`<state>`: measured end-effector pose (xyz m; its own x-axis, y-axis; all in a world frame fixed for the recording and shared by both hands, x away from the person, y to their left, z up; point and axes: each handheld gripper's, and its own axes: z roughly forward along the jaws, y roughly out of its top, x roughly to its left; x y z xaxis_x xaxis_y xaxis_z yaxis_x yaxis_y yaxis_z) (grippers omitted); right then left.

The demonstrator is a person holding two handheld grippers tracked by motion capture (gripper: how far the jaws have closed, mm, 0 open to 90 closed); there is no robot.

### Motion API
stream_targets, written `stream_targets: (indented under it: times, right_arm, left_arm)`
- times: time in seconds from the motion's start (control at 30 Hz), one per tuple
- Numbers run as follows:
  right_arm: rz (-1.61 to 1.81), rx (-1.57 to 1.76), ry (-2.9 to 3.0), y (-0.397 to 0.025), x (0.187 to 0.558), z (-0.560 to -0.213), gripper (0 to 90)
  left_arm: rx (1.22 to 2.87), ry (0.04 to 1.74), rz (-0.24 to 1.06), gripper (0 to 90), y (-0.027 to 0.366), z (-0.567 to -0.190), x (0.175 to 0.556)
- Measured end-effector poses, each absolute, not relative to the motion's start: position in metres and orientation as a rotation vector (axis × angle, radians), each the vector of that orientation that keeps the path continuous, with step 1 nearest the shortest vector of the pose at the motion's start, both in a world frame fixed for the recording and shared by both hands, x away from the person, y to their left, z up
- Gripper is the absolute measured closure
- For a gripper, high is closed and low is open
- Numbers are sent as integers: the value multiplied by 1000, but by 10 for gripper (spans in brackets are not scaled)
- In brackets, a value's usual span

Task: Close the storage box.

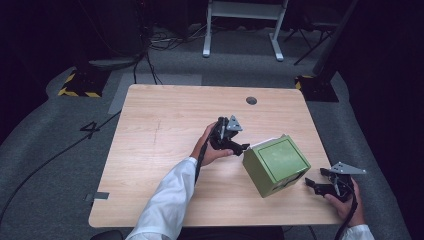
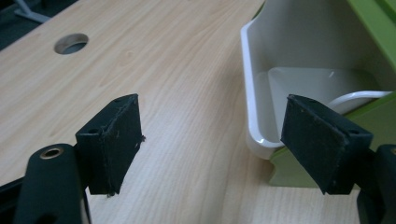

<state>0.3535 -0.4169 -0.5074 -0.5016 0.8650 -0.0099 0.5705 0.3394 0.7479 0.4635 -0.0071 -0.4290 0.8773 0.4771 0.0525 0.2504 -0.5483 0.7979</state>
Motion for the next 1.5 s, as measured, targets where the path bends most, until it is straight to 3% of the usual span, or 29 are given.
stream_targets:
  times: [0.57, 0.87, 1.5]
  right_arm:
    - [981, 1260, 2201, -417, 353, -507, 181]
    - [982, 1261, 2202, -417, 353, -507, 181]
    - [983, 1259, 2202, -417, 353, -507, 182]
  left_arm:
    - [2220, 608, 429, 187, 47, -413, 451]
    - [2233, 690, 477, 188, 85, -419, 436]
    - [2423, 797, 536, 185, 134, -448, 396]
